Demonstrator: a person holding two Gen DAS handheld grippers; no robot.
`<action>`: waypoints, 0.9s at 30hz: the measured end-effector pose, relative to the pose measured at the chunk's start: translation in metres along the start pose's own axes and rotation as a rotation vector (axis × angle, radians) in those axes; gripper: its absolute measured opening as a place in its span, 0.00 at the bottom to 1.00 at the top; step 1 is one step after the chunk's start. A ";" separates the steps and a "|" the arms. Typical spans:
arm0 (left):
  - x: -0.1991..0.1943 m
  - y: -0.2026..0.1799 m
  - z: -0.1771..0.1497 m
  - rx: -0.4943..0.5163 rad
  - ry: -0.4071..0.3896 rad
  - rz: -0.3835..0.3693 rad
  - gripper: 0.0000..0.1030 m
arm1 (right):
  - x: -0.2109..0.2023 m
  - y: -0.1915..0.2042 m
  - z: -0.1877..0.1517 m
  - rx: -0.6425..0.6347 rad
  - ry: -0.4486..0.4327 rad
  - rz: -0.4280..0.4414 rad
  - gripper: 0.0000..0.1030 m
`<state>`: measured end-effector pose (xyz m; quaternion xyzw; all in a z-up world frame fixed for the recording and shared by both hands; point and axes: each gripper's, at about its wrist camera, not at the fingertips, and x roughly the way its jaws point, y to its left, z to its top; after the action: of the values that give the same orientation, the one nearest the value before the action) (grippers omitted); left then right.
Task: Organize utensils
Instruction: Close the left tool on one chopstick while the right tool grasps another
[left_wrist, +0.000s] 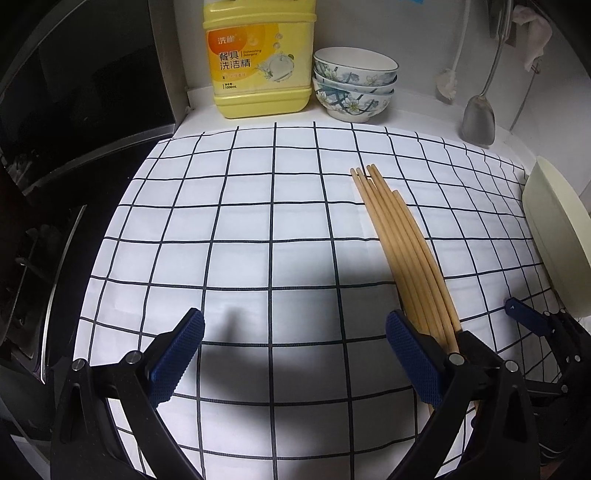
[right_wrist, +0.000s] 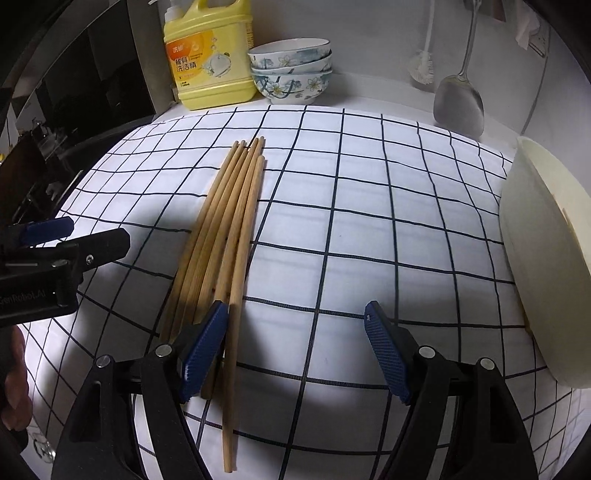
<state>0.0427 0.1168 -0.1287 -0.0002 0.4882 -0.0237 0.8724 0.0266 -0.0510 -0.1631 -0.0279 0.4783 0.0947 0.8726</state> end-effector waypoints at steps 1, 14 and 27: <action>0.000 0.000 0.000 0.001 -0.001 -0.002 0.94 | 0.001 0.002 0.000 -0.016 -0.003 -0.016 0.70; 0.007 -0.021 -0.004 0.038 0.012 -0.070 0.94 | 0.004 -0.024 0.004 0.036 -0.014 -0.051 0.70; 0.020 -0.036 -0.011 0.071 0.046 -0.050 0.94 | 0.003 -0.043 0.003 0.078 -0.019 -0.053 0.70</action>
<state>0.0419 0.0808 -0.1508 0.0190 0.5067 -0.0625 0.8596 0.0391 -0.0922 -0.1658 -0.0056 0.4724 0.0530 0.8798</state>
